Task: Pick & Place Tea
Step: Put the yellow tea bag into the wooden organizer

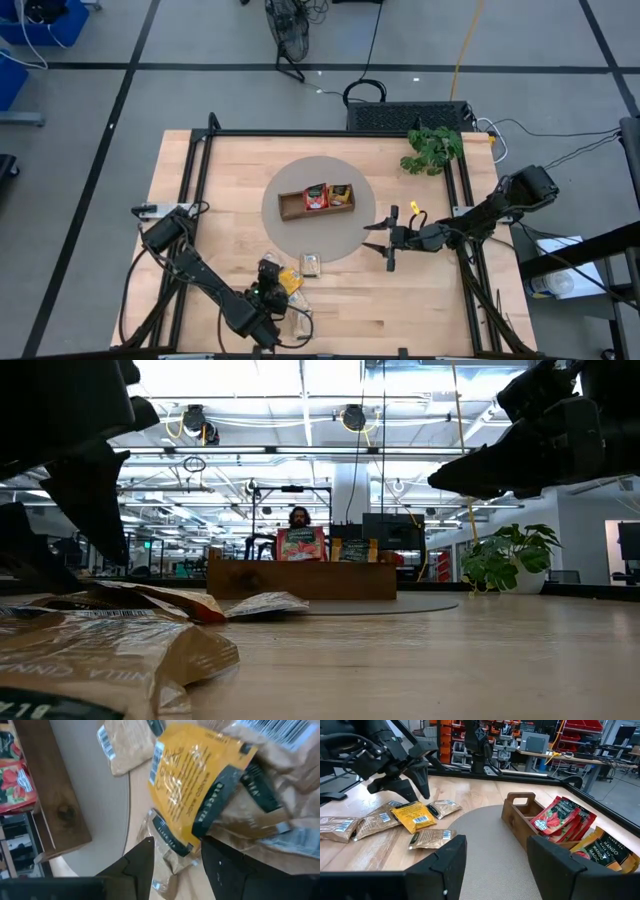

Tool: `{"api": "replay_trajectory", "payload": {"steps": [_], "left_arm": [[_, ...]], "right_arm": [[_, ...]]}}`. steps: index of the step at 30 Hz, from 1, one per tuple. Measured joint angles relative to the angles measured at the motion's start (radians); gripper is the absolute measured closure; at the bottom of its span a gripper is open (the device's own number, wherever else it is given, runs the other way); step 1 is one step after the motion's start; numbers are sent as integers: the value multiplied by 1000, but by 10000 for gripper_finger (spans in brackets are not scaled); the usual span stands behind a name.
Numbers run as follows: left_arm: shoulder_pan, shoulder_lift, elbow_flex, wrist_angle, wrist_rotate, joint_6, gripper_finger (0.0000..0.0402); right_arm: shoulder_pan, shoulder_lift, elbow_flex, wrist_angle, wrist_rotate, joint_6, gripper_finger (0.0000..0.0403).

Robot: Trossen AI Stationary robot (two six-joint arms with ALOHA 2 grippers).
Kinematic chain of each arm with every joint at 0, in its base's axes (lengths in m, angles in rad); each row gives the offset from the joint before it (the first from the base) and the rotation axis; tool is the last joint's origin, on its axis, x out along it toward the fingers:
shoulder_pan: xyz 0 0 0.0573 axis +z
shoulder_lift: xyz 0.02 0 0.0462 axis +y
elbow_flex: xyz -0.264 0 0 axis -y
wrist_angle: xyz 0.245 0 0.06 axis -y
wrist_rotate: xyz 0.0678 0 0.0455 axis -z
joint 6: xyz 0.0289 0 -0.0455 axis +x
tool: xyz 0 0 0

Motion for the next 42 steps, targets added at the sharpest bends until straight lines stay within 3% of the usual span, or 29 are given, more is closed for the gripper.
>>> {"api": "replay_trajectory", "payload": {"steps": [30, 34, 39, 42], "left_arm": [[42, 0, -1, 106, -19, 53, 241], [49, 0, -1, 108, 0, 58, 282], [63, 0, -1, 130, 33, 73, 379], [68, 0, -1, 159, 43, 91, 393]], "right_arm": [[0, 0, 0, -4, 0, 0, 211], [0, 0, 0, -10, 0, 0, 211], [0, 0, 1, -24, -1, 0, 211], [0, 0, 1, -35, -1, 6, 211]]}}
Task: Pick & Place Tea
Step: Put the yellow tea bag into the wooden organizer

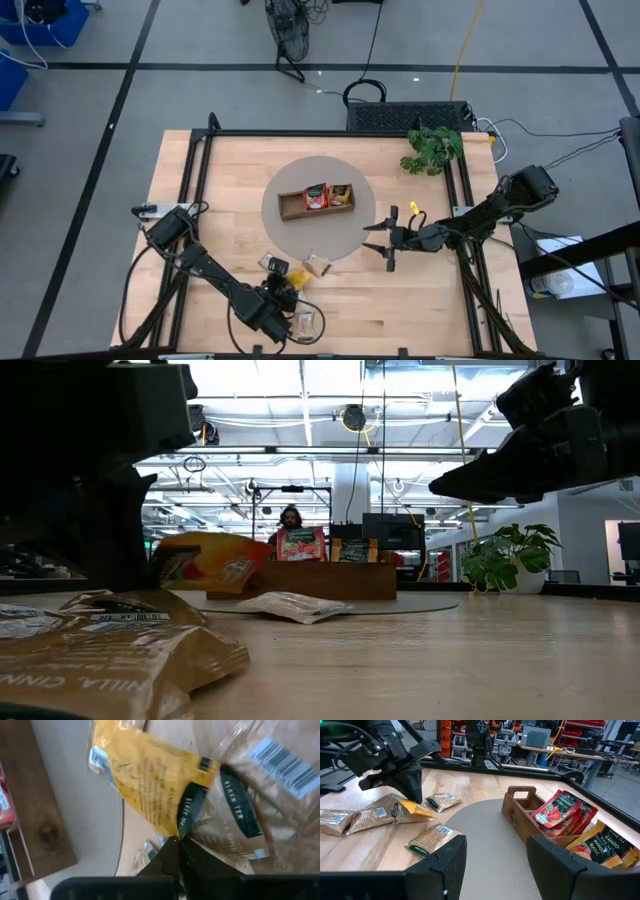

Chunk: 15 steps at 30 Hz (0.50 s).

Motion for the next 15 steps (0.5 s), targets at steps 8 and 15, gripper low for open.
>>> {"api": "replay_trajectory", "payload": {"steps": [8, 15], "left_arm": [[17, -8, 67, -28, 49, 23, 399], [55, -76, 166, -120, 63, 45, 400]], "right_arm": [[0, 0, 0, -18, 0, 20, 211], [0, 3, 2, 15, 0, 31, 211]]}}
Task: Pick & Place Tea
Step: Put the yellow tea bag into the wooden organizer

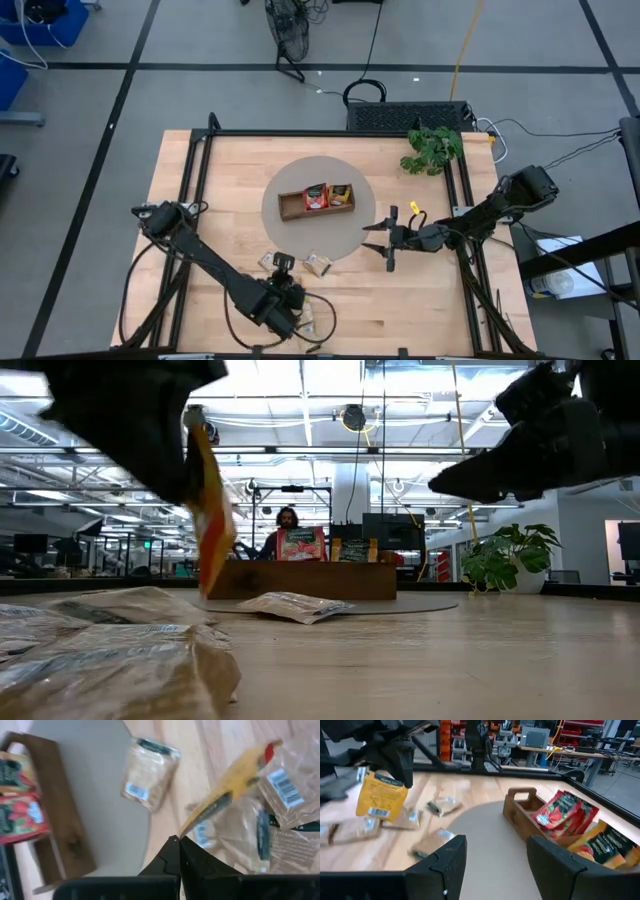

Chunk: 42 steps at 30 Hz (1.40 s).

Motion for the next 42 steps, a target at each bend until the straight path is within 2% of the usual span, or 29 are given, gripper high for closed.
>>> {"api": "replay_trajectory", "payload": {"steps": [5, 10, 13, 18, 25, 32, 42], "left_arm": [[66, -76, 6, -56, -11, 26, 400], [159, -107, 6, -111, -9, 27, 401], [211, -107, 6, -109, 39, 53, 401], [266, -106, 6, -123, 54, 57, 401], [278, -106, 6, -117, 62, 101, 401], [294, -106, 6, -120, 62, 109, 401], [302, -106, 6, -97, 74, 142, 402]], "right_arm": [[0, 28, 86, -13, -4, 0, 211], [-21, 122, 258, -143, -5, -12, 211], [-59, 208, 367, -233, -13, -35, 211], [-106, 300, 489, -287, -168, -12, 211], [-140, 343, 541, -286, -199, -10, 211], [-164, 344, 565, -286, -345, 38, 211], [-177, 344, 569, -287, -354, 16, 211]]}}
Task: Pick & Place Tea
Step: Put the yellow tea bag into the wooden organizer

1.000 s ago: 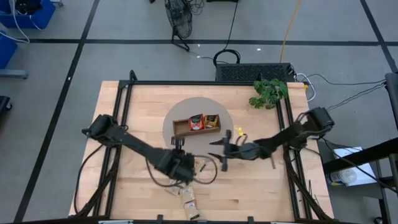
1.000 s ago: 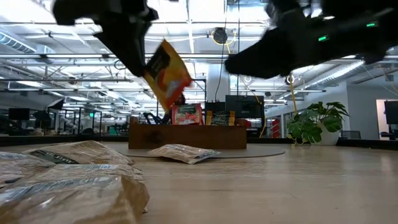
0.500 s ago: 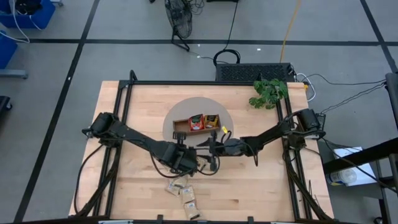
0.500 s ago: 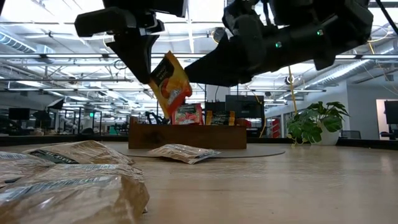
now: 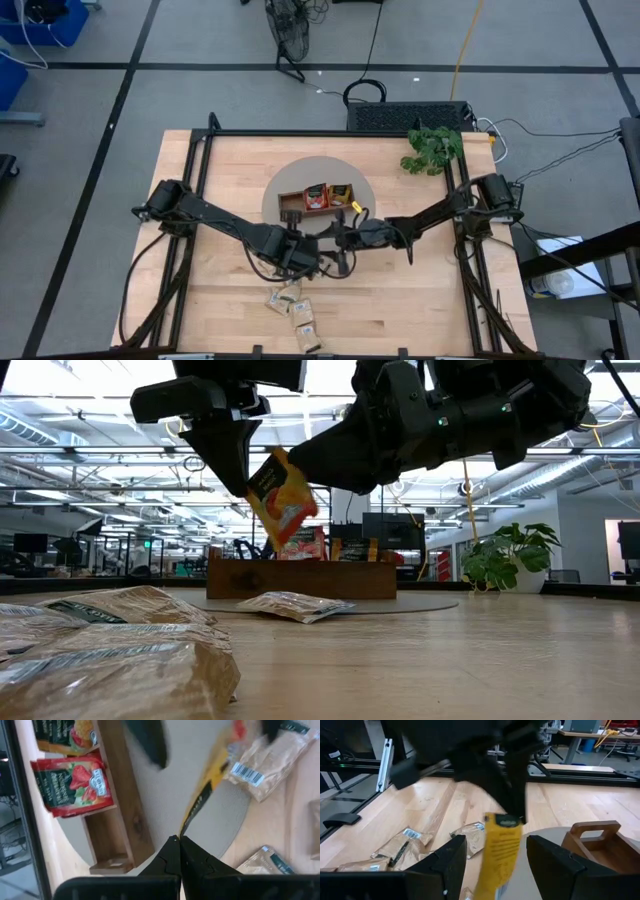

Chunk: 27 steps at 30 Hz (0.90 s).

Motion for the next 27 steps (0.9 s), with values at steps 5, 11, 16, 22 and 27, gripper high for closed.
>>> {"api": "replay_trajectory", "payload": {"steps": [5, 11, 16, 22, 27], "left_arm": [[0, 0, 0, 9, 6, 9, 402], [0, 0, 0, 10, 6, 11, 402], [2, 0, 0, 28, 6, 16, 402], [2, 0, -1, 52, 6, 19, 401], [2, 1, -1, 57, 9, -19, 385]], "right_arm": [[-27, 1, 8, 0, -70, 15, 211], [-40, 11, 14, -10, -71, 10, 222], [-40, 11, 14, -21, -71, 4, 270], [-42, 11, 14, -39, -70, -49, 380], [-42, 10, 9, -46, -49, -99, 401]]}}
